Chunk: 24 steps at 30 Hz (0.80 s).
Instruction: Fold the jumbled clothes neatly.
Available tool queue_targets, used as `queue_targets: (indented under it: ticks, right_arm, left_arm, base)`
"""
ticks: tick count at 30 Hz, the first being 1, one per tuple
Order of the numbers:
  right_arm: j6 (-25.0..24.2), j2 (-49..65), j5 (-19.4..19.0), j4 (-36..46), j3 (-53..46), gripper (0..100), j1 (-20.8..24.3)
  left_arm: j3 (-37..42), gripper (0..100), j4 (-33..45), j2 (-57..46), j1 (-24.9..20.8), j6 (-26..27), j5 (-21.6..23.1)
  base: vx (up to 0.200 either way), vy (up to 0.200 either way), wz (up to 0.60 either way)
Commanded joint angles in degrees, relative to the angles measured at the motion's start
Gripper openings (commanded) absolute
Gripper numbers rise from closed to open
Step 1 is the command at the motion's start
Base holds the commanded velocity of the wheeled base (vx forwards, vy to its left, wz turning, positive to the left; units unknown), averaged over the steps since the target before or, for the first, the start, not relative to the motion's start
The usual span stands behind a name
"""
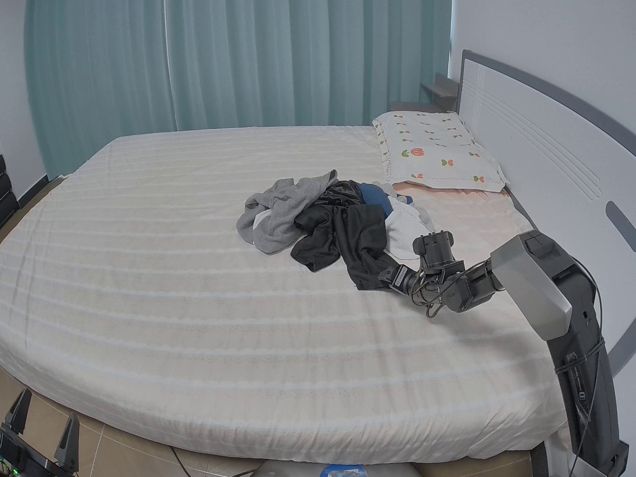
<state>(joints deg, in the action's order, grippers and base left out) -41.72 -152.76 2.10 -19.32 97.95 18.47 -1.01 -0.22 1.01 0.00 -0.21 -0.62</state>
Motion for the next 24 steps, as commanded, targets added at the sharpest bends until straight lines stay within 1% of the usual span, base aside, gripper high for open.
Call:
queue_targets:
  ticks: [1,5,10,12,13,19,21,24]
  right_arm:
    - [-1.26,-2.1,0.01,0.07,4.18,100,0.16]
    - [-1.35,-4.12,0.1,0.07,8.4,100,0.34]
    - [-1.26,-6.23,2.47,-0.01,12.18,100,0.96]
    - [-1.26,-6.67,2.65,-0.01,13.05,100,1.04]
    - [-1.26,-6.67,2.65,-0.01,12.97,0,0.96]
    - [-1.26,-5.71,2.65,0.07,11.56,0,0.87]
    - [-1.7,-3.42,2.39,-0.28,8.48,0,0.78]
    - [-4.6,-0.87,1.95,-0.89,5.23,0,0.52]
  left_arm:
    - [0.92,100,-0.04,-1.01,0.0,-0.06,0.01]
    - [0.92,100,-0.04,-1.01,0.0,-0.06,-0.08]
    - [0.92,100,-0.04,-1.01,0.0,0.03,0.01]
    - [0.84,100,-0.04,-1.01,0.0,-0.06,-0.08]
    - [0.92,100,-0.04,-1.01,0.0,0.03,0.01]
    - [0.92,100,-0.04,-1.01,0.0,-0.06,-0.08]
    - [0.92,100,-0.04,-1.01,0.0,-0.06,0.01]
    - [0.84,100,-0.04,-1.01,0.0,0.03,0.01]
  base:
    - [0.0,0.0,0.0]
    - [0.0,0.0,0.0]
    - [0.0,0.0,0.0]
    - [0.0,0.0,0.0]
    - [0.0,0.0,0.0]
    - [0.0,0.0,0.0]
    - [0.0,0.0,0.0]
    - [0.0,0.0,0.0]
